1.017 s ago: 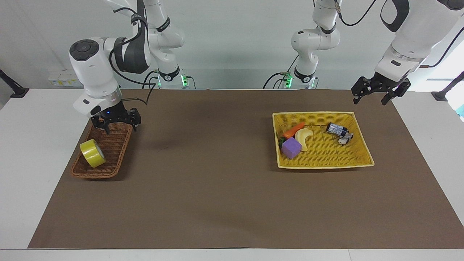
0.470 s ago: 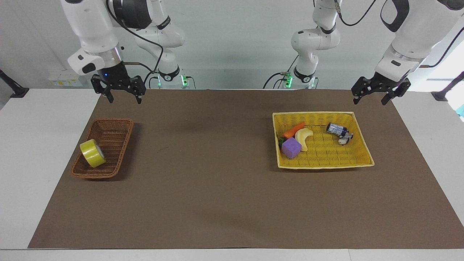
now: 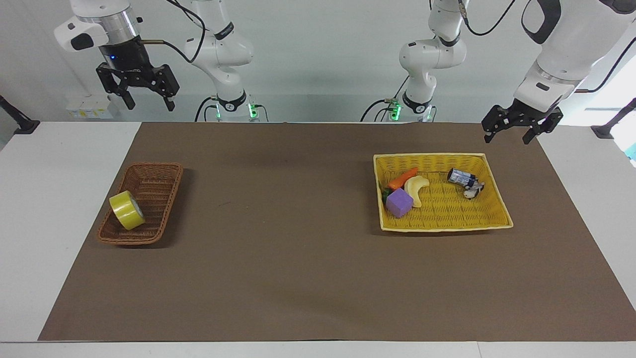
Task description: Move tape to another basket
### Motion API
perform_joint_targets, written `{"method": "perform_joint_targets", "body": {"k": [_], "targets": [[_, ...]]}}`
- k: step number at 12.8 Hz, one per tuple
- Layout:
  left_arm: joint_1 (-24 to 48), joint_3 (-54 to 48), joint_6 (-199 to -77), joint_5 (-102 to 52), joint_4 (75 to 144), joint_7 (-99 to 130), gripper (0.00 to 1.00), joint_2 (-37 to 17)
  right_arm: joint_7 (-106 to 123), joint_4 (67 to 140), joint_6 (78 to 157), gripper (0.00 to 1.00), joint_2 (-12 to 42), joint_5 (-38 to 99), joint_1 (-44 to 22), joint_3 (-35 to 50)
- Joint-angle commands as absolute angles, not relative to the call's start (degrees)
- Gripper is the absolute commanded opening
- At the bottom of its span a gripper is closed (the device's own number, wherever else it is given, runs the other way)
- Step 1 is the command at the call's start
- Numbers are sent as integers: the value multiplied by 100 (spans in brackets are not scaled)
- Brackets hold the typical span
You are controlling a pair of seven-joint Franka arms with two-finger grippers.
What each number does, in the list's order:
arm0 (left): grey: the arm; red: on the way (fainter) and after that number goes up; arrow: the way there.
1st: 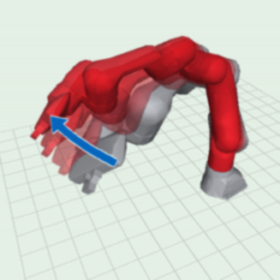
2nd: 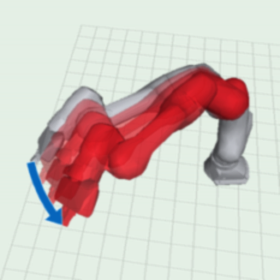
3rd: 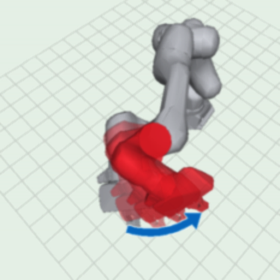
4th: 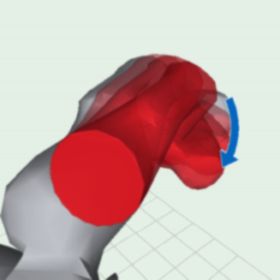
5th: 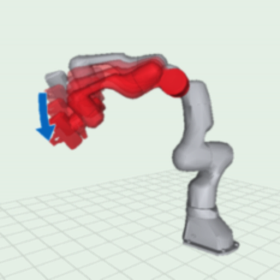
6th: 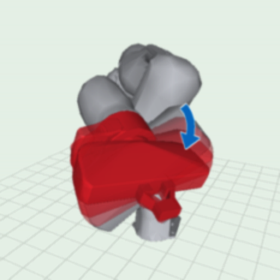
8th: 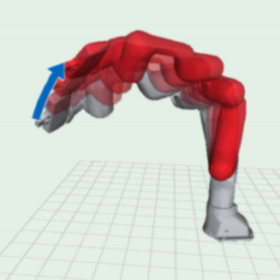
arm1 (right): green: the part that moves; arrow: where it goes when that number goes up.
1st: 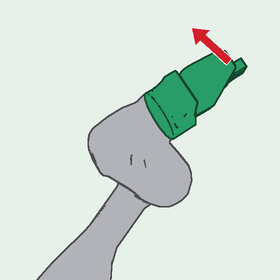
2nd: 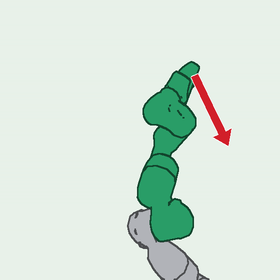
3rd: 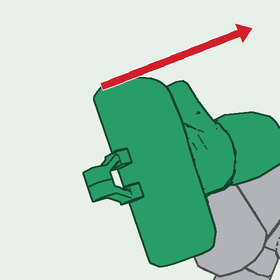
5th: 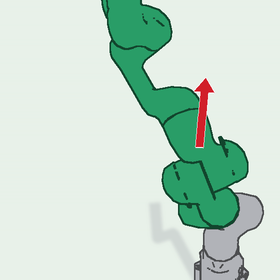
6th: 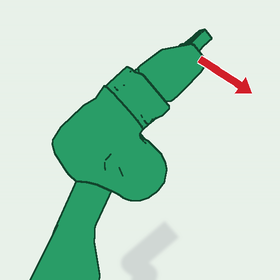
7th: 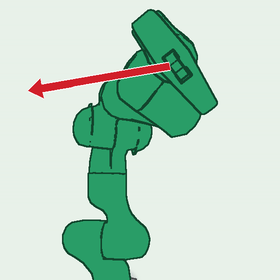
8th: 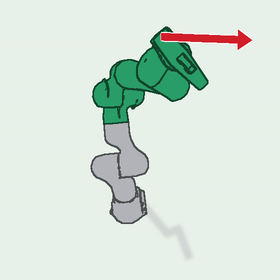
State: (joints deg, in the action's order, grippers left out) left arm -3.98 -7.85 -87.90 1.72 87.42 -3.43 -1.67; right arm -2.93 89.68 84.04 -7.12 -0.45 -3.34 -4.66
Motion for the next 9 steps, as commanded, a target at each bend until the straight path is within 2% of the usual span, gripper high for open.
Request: {"method": "perform_joint_targets", "body": {"k": [1, 9], "targets": [[-396, -782, -8710, 290, 8736, -413, 100, -132, -176, 9026, 8060, 100, -817, 114, -272, -439], [-396, -782, -8710, 290, 8736, -413, 100, -132, -615, 8841, 8235, 100, -764, 141, -360, -360]]}}
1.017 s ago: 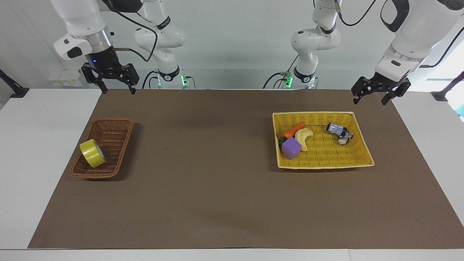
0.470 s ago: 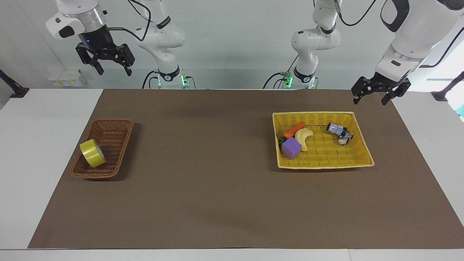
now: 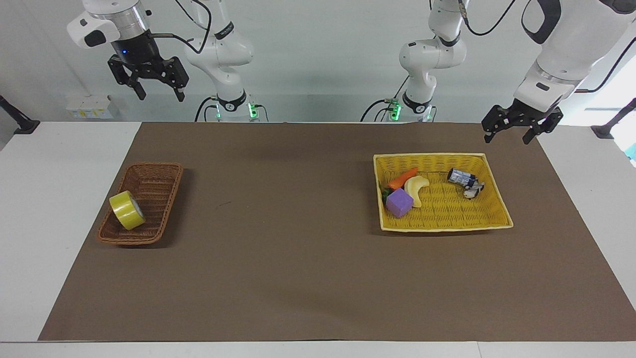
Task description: Move tape to another basket
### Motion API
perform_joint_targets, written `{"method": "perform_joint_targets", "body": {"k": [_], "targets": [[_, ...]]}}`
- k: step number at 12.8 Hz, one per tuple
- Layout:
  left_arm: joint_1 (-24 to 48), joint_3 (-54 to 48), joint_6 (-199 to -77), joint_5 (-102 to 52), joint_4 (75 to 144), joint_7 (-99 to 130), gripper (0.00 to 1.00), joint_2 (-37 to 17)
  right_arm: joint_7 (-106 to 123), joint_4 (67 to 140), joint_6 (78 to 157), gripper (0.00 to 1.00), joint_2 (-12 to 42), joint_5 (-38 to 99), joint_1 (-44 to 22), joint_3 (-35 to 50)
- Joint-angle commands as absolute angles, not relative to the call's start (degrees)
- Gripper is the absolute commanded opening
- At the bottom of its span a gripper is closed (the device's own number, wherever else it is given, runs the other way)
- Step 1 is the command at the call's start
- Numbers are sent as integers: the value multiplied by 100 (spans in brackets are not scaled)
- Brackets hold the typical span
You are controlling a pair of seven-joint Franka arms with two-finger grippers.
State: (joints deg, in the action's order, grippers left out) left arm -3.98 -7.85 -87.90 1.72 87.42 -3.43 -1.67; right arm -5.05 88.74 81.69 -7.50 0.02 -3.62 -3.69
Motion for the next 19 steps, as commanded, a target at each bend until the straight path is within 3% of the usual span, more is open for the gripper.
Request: {"method": "perform_joint_targets", "body": {"k": [1, 9, 13, 19], "targets": [[-396, -782, -8710, 290, 8736, -413, 100, -132, -607, 8911, 8235, 100, -808, 141, -369, -360], [-396, -782, -8710, 290, 8736, -413, 100, -132, -624, 8930, 8199, 100, -826, 114, -325, -387], [-396, -782, -8710, 290, 8736, -413, 100, -132, -624, 8254, 7910, 100, -361, 35, -272, -378], [-396, -782, -8710, 290, 8736, -413, 100, -132, -668, 8384, 7945, 100, -430, 141, -281, -378]]}}
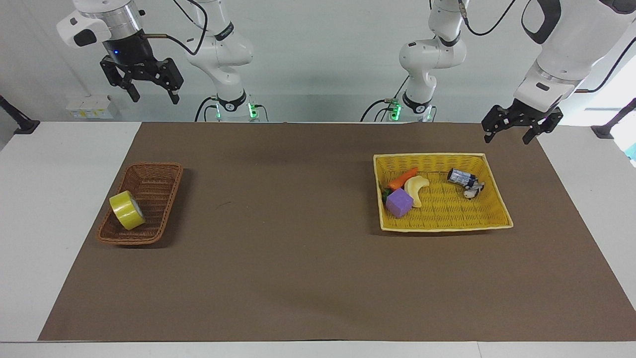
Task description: Move tape to another basket
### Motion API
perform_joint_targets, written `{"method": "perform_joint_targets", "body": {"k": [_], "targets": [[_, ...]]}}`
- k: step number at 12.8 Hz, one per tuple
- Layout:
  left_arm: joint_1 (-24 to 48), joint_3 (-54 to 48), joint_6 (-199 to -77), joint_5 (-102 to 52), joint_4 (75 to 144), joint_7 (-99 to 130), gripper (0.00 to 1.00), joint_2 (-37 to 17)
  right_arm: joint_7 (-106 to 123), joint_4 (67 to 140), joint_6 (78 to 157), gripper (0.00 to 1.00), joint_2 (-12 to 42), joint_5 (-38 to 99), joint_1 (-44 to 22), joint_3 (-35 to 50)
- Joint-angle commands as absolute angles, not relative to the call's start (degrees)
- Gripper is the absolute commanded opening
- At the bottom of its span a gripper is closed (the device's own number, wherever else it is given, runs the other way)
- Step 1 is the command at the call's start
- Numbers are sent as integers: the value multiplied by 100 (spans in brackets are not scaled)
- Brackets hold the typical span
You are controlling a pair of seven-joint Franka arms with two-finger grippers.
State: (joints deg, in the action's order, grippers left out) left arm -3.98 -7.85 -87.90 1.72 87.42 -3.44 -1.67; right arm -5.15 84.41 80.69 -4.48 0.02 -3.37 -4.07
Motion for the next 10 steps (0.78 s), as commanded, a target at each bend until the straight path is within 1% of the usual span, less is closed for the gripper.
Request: {"method": "perform_joint_targets", "body": {"k": [1, 3, 7, 10], "targets": [[-396, -782, -8710, 290, 8736, -413, 100, -132, -677, 8472, 7954, 100, -465, 132, -290, -378], [-396, -782, -8710, 290, 8736, -413, 100, -132, -686, 8630, 7980, 100, -571, 132, -281, -378], [-396, -782, -8710, 290, 8736, -413, 100, -132, -686, 8903, 8314, 100, -703, 132, -290, -378], [-396, -782, -8710, 290, 8736, -413, 100, -132, -825, 8921, 8341, 100, -712, 132, -307, -378]]}}
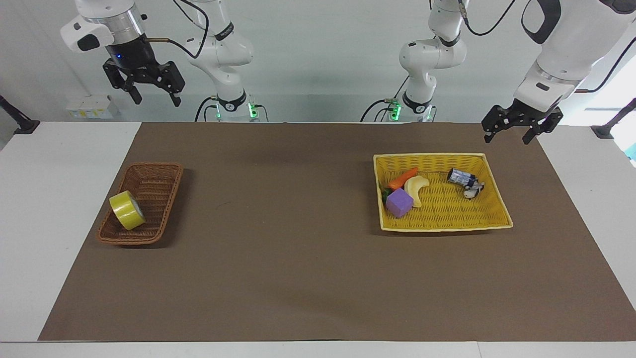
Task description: Move tape to another basket
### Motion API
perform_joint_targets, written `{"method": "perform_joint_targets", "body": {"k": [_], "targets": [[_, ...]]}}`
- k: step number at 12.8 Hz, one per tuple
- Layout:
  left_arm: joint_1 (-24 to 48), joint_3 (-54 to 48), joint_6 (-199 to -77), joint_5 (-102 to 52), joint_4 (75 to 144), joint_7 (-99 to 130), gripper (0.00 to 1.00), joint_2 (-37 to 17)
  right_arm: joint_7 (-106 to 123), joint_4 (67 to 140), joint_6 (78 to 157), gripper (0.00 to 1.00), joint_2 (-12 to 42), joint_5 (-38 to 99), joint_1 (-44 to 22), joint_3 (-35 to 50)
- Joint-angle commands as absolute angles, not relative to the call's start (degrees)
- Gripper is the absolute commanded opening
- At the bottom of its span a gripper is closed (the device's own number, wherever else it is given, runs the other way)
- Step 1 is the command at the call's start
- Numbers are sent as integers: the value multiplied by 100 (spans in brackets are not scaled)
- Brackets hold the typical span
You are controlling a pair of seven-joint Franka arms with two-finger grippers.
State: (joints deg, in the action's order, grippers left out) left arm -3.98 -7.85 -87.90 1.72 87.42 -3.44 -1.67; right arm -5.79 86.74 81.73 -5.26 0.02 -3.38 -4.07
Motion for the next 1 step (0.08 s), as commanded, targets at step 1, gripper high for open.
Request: {"method": "perform_joint_targets", "body": {"k": [1], "targets": [[-396, -782, -8710, 290, 8736, -413, 100, -132, -887, 8921, 8350, 100, -703, 132, -308, -378]]}}
